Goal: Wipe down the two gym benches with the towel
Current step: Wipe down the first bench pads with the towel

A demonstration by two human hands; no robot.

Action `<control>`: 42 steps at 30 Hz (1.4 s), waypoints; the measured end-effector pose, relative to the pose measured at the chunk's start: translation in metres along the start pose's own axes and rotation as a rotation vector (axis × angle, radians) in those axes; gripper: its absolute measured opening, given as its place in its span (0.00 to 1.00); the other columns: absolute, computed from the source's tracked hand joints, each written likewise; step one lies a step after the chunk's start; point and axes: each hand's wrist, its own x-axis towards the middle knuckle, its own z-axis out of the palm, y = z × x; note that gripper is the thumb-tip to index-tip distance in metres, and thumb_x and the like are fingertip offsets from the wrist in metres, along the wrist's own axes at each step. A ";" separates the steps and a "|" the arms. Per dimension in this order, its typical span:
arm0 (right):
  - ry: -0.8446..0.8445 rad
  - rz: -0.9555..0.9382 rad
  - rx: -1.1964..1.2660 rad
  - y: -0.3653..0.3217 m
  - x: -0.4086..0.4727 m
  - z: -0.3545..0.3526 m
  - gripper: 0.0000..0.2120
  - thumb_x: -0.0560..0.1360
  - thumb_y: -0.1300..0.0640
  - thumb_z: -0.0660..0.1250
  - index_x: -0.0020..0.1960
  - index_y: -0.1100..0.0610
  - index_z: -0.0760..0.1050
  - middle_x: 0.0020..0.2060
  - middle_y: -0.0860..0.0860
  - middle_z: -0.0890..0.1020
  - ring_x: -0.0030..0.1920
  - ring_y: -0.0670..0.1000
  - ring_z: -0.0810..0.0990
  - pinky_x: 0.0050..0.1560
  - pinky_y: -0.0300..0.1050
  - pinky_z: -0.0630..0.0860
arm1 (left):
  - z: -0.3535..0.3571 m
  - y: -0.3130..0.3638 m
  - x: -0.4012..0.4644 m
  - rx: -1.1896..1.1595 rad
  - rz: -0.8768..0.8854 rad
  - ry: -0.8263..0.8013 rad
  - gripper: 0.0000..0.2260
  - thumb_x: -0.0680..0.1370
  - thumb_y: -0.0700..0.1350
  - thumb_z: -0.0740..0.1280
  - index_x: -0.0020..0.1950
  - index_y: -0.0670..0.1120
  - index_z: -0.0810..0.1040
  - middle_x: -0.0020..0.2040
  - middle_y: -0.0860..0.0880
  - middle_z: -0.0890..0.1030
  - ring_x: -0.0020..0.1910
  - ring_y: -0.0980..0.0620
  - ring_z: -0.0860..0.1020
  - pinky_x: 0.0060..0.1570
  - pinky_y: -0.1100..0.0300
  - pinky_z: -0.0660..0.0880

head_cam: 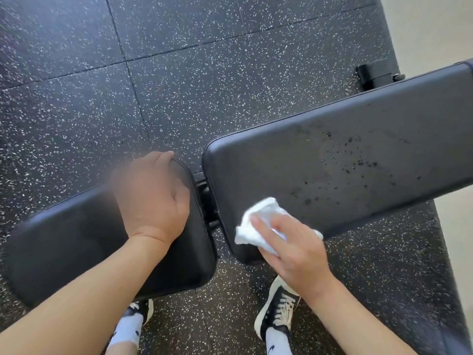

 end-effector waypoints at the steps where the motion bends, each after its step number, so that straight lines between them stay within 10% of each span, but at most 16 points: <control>1: -0.013 -0.015 -0.009 0.009 -0.007 -0.005 0.18 0.77 0.60 0.75 0.66 0.56 0.81 0.46 0.54 0.82 0.40 0.54 0.79 0.38 0.49 0.78 | 0.001 0.000 0.000 0.001 0.002 0.008 0.23 0.80 0.53 0.57 0.75 0.51 0.71 0.72 0.50 0.74 0.71 0.39 0.70 0.77 0.35 0.58; 14: 0.132 0.329 -0.180 -0.018 0.181 0.062 0.08 0.75 0.53 0.72 0.54 0.50 0.84 0.44 0.52 0.78 0.40 0.54 0.77 0.30 0.50 0.71 | 0.003 -0.002 0.001 0.012 0.007 -0.001 0.23 0.80 0.54 0.57 0.75 0.52 0.70 0.72 0.51 0.73 0.71 0.41 0.69 0.77 0.35 0.57; 24: -0.051 0.000 -0.012 -0.009 -0.008 0.004 0.18 0.79 0.59 0.72 0.68 0.55 0.81 0.52 0.52 0.81 0.45 0.53 0.80 0.43 0.49 0.79 | -0.005 -0.001 0.001 0.046 0.089 -0.094 0.25 0.82 0.51 0.54 0.79 0.47 0.66 0.76 0.47 0.71 0.75 0.40 0.67 0.76 0.30 0.56; 34: 0.137 0.413 -0.195 -0.040 0.149 0.053 0.15 0.76 0.52 0.71 0.63 0.47 0.82 0.46 0.50 0.78 0.42 0.55 0.78 0.31 0.47 0.72 | -0.006 -0.005 0.001 0.030 0.159 -0.095 0.21 0.84 0.49 0.56 0.79 0.50 0.68 0.77 0.49 0.70 0.77 0.40 0.67 0.76 0.31 0.56; 42: 0.006 0.116 -0.042 -0.039 0.017 0.017 0.21 0.75 0.63 0.72 0.67 0.53 0.81 0.48 0.50 0.80 0.41 0.52 0.78 0.38 0.48 0.78 | -0.019 0.004 0.007 -0.068 0.464 -0.196 0.30 0.77 0.34 0.66 0.80 0.45 0.69 0.77 0.47 0.72 0.79 0.42 0.68 0.77 0.30 0.57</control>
